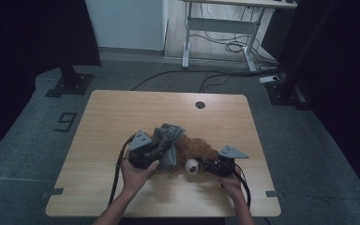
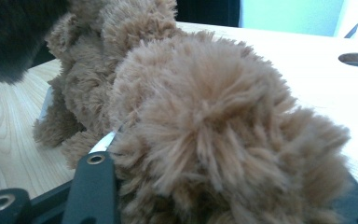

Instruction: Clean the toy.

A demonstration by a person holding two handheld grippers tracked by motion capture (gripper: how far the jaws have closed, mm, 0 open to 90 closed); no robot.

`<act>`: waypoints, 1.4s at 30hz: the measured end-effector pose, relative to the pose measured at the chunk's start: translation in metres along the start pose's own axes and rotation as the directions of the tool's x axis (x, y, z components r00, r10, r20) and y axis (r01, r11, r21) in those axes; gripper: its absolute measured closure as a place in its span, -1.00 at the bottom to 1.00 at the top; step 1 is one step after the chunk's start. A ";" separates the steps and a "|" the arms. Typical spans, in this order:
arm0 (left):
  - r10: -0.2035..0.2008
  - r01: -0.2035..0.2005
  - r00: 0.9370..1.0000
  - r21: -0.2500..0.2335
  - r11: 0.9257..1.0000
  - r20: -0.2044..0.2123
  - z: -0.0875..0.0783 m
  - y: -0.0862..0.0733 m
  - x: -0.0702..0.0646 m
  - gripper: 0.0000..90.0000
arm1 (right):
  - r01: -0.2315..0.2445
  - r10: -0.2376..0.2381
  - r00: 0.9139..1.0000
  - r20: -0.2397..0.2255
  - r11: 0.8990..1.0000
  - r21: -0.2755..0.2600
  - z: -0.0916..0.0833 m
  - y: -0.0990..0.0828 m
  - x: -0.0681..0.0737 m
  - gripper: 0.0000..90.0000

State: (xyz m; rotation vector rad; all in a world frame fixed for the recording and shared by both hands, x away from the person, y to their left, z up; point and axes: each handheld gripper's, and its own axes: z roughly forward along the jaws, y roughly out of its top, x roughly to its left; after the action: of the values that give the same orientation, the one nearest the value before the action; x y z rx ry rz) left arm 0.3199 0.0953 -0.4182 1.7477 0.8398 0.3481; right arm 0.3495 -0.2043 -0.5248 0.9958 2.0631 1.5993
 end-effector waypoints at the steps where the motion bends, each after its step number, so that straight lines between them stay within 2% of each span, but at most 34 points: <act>1: 0.000 0.000 1.000 0.000 1.000 0.000 0.000 0.000 0.000 0.73 | 0.000 0.000 1.000 0.000 1.000 0.000 0.000 0.000 0.000 0.00; 5: 0.057 -0.058 0.997 0.039 0.998 0.043 0.032 0.019 -0.026 0.73 | -0.008 0.008 1.000 -0.004 1.000 -0.020 0.000 -0.004 0.000 0.01; 6: 0.069 -0.073 0.996 0.073 0.995 0.058 0.052 0.023 -0.036 0.73 | -0.004 0.003 1.000 -0.004 1.000 -0.017 -0.001 -0.004 0.001 0.01; 7: 0.069 -0.073 0.996 0.073 0.995 0.058 0.052 0.023 -0.036 0.73 | -0.004 0.003 1.000 -0.004 1.000 -0.017 -0.001 -0.004 0.001 0.01; 11: 0.090 -0.102 0.993 0.181 0.978 0.070 0.105 0.019 -0.056 0.73 | 0.002 -0.002 1.000 -0.002 1.000 -0.020 -0.001 -0.005 0.002 0.01; 12: 0.093 -0.105 0.994 0.234 0.967 0.064 0.123 0.012 -0.059 0.73 | 0.010 -0.010 1.000 0.001 1.000 -0.019 -0.001 -0.005 0.002 0.01; 13: 0.093 -0.105 0.994 0.234 0.967 0.064 0.123 0.012 -0.059 0.73 | 0.010 -0.010 1.000 0.001 1.000 -0.019 -0.001 -0.005 0.002 0.01; 14: 0.109 -0.118 0.993 0.257 0.959 0.050 0.131 0.007 -0.060 0.72 | 0.018 -0.018 1.000 0.004 1.000 -0.013 -0.002 -0.005 0.003 0.02; 15: 0.113 -0.120 0.993 0.254 0.960 0.044 0.134 0.004 -0.059 0.72 | 0.018 -0.018 1.000 0.004 1.000 -0.013 -0.002 -0.005 0.003 0.02; 17: 0.105 -0.112 0.994 0.243 0.964 0.042 0.134 0.000 -0.055 0.73 | 0.016 -0.016 1.000 0.003 1.000 -0.005 -0.002 -0.006 0.002 0.02; 19: 0.132 -0.131 0.991 0.243 0.961 0.013 0.128 -0.001 -0.051 0.73 | 0.018 -0.018 1.000 0.003 1.000 -0.003 -0.002 -0.006 0.002 0.02; 20: 0.132 -0.125 0.991 0.244 0.962 -0.011 0.122 0.000 -0.046 0.74 | 0.019 -0.019 1.000 0.008 1.000 0.002 -0.001 -0.005 0.004 0.02; 21: 0.132 -0.125 0.991 0.244 0.962 -0.011 0.122 0.000 -0.046 0.74 | 0.019 -0.019 1.000 0.008 1.000 0.002 -0.001 -0.005 0.004 0.02; 22: 0.127 -0.113 0.991 0.249 0.962 -0.041 0.116 -0.001 -0.039 0.74 | 0.015 -0.015 1.000 0.005 1.000 0.002 -0.002 -0.006 0.003 0.02; 23: 0.124 -0.108 0.991 0.253 0.962 -0.050 0.114 -0.001 -0.036 0.74 | 0.015 -0.015 1.000 0.005 1.000 0.002 -0.002 -0.006 0.003 0.02; 24: 0.107 -0.085 0.992 0.262 0.961 -0.071 0.106 -0.006 -0.022 0.75 | 0.014 -0.014 1.000 0.002 1.000 -0.004 -0.002 -0.006 0.002 0.02; 25: 0.107 -0.085 0.992 0.262 0.961 -0.071 0.106 -0.006 -0.022 0.75 | 0.014 -0.014 1.000 0.002 1.000 -0.004 -0.002 -0.006 0.002 0.02; 27: 0.073 -0.059 0.996 0.252 0.966 -0.047 0.094 -0.012 -0.009 0.75 | 0.014 -0.014 1.000 -0.004 1.000 -0.004 -0.002 -0.006 0.002 0.02; 30: 0.087 -0.073 0.995 0.234 0.970 -0.053 0.080 -0.013 -0.005 0.76 | 0.017 -0.017 1.000 -0.006 1.000 -0.009 0.000 -0.006 0.002 0.02; 31: 0.087 -0.073 0.995 0.234 0.970 -0.053 0.080 -0.013 -0.005 0.76 | 0.017 -0.017 1.000 -0.006 1.000 -0.009 0.000 -0.006 0.002 0.02; 34: 0.049 -0.038 0.998 0.202 0.979 -0.049 0.070 -0.013 0.004 0.76 | 0.015 -0.015 1.000 -0.008 1.000 -0.012 -0.001 -0.007 0.002 0.03; 37: 0.031 -0.020 0.998 0.178 0.984 -0.063 0.059 -0.009 0.012 0.76 | 0.012 -0.012 1.000 -0.007 1.000 -0.015 -0.001 -0.007 0.002 0.03; 42: -0.007 0.022 0.995 0.139 0.990 -0.102 0.038 -0.004 0.033 0.75 | 0.003 -0.003 1.000 -0.009 1.000 -0.020 0.000 -0.008 0.001 0.03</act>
State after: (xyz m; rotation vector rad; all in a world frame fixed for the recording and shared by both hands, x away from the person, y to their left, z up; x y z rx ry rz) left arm 0.3647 0.0921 -0.4411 1.8656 0.9691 0.3780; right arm 0.3464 -0.2047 -0.5318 0.9798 2.0490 1.6230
